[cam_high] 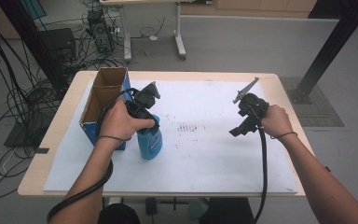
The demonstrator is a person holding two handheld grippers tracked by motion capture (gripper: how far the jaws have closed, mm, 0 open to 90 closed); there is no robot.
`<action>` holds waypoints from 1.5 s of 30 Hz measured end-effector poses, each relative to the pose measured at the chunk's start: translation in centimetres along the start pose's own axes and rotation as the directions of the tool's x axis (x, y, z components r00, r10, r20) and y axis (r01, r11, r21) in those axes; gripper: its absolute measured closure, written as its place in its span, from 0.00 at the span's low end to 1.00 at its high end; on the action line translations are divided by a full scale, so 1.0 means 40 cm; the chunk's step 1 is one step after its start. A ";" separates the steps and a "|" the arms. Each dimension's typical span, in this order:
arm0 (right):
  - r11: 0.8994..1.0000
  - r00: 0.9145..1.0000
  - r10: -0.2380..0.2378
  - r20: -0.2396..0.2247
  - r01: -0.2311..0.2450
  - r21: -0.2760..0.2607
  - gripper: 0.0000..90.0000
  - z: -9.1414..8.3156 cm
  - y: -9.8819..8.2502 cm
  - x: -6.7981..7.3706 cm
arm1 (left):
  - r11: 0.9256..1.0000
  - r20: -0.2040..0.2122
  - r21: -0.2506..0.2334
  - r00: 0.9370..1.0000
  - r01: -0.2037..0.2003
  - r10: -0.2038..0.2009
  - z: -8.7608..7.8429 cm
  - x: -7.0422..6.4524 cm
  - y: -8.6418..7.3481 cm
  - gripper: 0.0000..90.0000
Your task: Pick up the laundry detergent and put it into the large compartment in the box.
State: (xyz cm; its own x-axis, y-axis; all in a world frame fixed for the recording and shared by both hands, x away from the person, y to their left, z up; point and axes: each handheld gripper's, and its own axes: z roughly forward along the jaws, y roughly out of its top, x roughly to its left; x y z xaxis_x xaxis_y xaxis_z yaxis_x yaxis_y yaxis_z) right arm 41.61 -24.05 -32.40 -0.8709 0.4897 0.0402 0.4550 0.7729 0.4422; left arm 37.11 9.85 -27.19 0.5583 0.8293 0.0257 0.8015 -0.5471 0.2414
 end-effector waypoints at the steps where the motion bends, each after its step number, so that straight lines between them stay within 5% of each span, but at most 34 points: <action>1: 1.000 1.000 0.001 0.000 -0.001 -0.002 0.03 0.000 0.000 0.000 | 1.000 0.002 -0.002 1.000 -0.001 0.001 0.000 -0.001 0.000 0.42; 13: 1.000 1.000 0.000 -0.003 0.000 0.000 0.04 0.004 0.004 -0.003 | 1.000 0.003 -0.020 1.000 0.000 0.000 -0.038 -0.007 0.010 0.42; 24: 1.000 1.000 -0.013 0.003 0.013 0.002 0.04 -0.003 0.024 0.006 | 0.996 0.015 -0.076 0.999 -0.046 0.047 -0.165 -0.039 0.048 0.42; 33: 1.000 1.000 -0.025 0.006 0.025 -0.009 0.03 -0.011 0.039 0.011 | 0.992 -0.033 -0.102 0.997 -0.077 0.074 -0.293 -0.055 0.082 0.42; 45: 1.000 1.000 -0.022 -0.003 0.022 -0.015 0.04 -0.009 0.044 0.016 | 0.988 -0.043 -0.122 0.995 -0.095 0.090 -0.398 -0.069 0.111 0.42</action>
State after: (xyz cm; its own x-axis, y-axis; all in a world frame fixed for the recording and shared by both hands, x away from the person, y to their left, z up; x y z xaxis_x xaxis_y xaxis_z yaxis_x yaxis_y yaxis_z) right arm 41.79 -22.54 -31.28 -0.8811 0.4718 0.0328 0.4333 0.7774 0.4560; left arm 35.70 6.95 -10.73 0.6185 0.7808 0.0886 0.7131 -0.6050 0.3543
